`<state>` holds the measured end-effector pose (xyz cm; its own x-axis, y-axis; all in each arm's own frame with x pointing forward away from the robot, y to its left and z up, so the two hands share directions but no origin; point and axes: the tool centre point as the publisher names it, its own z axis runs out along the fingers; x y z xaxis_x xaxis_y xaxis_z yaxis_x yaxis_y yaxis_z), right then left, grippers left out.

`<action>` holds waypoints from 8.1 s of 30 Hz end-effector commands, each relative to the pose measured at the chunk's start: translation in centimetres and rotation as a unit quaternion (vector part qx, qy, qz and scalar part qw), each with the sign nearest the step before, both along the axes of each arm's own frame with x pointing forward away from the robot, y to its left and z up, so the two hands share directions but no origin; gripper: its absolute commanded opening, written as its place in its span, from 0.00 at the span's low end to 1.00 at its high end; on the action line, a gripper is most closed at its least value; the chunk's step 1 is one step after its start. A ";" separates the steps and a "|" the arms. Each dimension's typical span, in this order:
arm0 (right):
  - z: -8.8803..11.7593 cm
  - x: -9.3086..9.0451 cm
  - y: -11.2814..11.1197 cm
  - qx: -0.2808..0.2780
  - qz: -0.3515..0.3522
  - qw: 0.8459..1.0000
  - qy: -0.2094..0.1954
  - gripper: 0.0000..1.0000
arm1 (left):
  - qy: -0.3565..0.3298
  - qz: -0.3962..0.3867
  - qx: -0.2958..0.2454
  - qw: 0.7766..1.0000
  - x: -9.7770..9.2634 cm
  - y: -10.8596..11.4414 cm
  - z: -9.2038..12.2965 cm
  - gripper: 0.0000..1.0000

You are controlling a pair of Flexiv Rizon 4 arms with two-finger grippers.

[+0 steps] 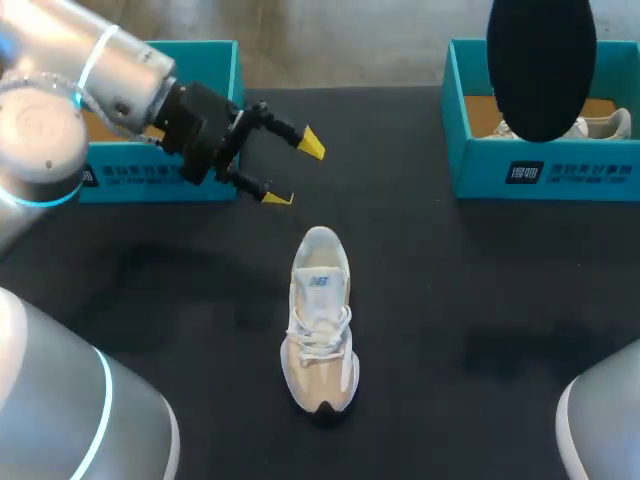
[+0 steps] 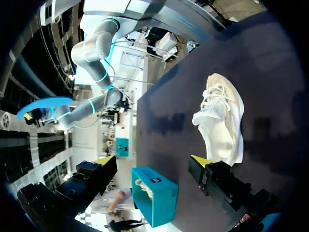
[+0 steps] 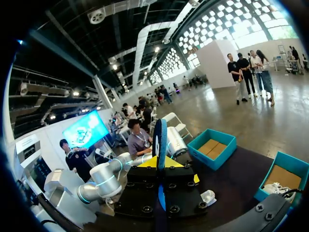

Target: Take the shoe out of the shoebox, open the shoe tongue, remove and reinsert the insole, then place the shoe into the shoebox

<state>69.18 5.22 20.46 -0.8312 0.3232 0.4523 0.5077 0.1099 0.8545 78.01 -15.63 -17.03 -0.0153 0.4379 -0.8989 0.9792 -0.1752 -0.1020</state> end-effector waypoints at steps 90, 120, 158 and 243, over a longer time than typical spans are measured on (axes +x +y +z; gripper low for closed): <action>-11.0 4.8 4.0 0.103 0.007 0.901 0.422 0.00 | -0.013 0.002 -0.221 0.975 1.3 0.3 3.1 1.00; -15.2 9.2 5.3 0.125 -0.006 0.866 0.483 0.00 | -0.013 0.002 -0.221 0.975 1.3 0.3 3.1 1.00; -25.1 22.1 8.4 0.154 -0.017 0.825 0.543 0.00 | -0.013 0.002 -0.221 0.975 1.3 0.3 3.1 1.00; -30.3 21.6 12.0 0.182 -0.090 0.766 0.610 0.00 | -0.083 -0.032 -0.263 0.961 2.3 -2.1 3.3 1.00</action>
<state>90.76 17.11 -9.82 0.3246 0.0506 0.9445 0.9322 -0.1861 -0.3104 80.07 -17.13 -13.39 0.1570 -0.0761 -0.9847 0.9606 -0.2197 0.1701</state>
